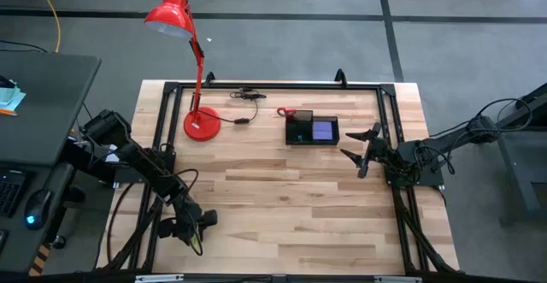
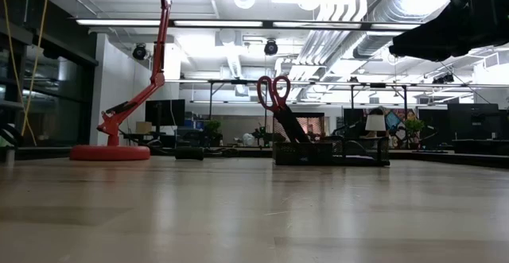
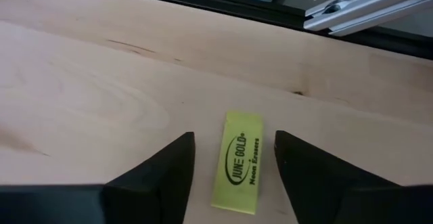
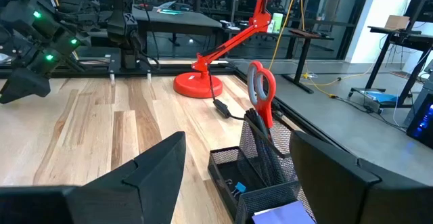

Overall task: Pick and place office supplies into organizer
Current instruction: Put the light green eraser into the black desk organizer

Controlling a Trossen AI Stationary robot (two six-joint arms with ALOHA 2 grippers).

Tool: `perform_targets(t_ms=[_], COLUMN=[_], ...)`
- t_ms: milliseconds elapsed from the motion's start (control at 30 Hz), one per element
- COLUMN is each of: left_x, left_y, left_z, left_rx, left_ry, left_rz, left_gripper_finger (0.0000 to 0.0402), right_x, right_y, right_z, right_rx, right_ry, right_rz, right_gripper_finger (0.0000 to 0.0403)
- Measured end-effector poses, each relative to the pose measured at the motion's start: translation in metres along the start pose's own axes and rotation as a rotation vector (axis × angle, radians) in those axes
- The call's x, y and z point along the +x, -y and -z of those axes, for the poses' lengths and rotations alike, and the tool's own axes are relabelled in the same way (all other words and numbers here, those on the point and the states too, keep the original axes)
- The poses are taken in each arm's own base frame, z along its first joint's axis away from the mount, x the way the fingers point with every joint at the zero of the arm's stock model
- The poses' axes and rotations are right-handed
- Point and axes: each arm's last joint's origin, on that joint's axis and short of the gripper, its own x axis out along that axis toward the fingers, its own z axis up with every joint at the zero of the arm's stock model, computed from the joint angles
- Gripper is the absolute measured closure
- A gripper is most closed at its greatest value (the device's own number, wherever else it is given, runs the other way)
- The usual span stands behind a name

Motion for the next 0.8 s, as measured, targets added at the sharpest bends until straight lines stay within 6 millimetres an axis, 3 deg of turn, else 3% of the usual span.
perform_targets(t_ms=[800], left_x=[0.0061], left_y=[-0.0022], left_z=[0.0019], left_rx=[0.005], left_ry=[0.011], left_rz=[-0.006], left_gripper_finger=[0.0308], right_x=[0.0], right_y=[0.0], right_z=[0.0003], right_rx=[-0.003], right_ry=[-0.003], right_rz=[0.0], right_gripper_finger=[0.0143])
